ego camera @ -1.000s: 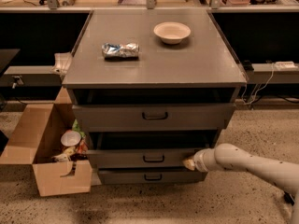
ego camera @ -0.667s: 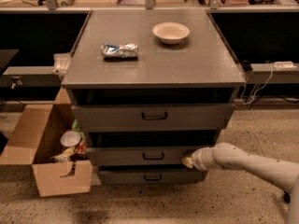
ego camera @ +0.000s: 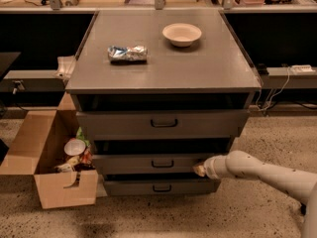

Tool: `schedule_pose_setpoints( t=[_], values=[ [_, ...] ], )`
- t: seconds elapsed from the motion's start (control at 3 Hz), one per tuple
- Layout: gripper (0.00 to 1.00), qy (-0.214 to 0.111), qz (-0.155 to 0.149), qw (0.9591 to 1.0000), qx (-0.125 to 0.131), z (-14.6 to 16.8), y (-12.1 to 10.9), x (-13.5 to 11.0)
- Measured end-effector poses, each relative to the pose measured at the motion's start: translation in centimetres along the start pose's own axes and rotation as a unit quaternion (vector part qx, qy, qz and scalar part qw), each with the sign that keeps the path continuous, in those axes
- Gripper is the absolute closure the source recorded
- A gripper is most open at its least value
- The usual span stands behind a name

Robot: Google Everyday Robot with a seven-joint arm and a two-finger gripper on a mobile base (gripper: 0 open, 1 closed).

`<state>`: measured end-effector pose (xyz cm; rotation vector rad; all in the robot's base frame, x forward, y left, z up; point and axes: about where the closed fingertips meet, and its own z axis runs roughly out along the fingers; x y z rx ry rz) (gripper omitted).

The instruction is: Close middle drawer

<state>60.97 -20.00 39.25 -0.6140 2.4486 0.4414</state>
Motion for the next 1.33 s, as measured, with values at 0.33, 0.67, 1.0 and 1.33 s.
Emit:
schedule_pose_setpoints(
  t=[0.33,0.67,1.0,1.33],
  values=[
    [1.0,-0.009,0.004,0.9999,0.0,0.3,-0.4,-0.7],
    [1.0,-0.009,0.004,0.9999,0.0,0.3,-0.4,-0.7],
    [1.0,-0.015,-0.009,0.9996,-0.021,-1.0,0.5,-0.2],
    [1.0,-0.024,-0.046,0.997,-0.057,-3.4,2.6,0.9]
  ],
)
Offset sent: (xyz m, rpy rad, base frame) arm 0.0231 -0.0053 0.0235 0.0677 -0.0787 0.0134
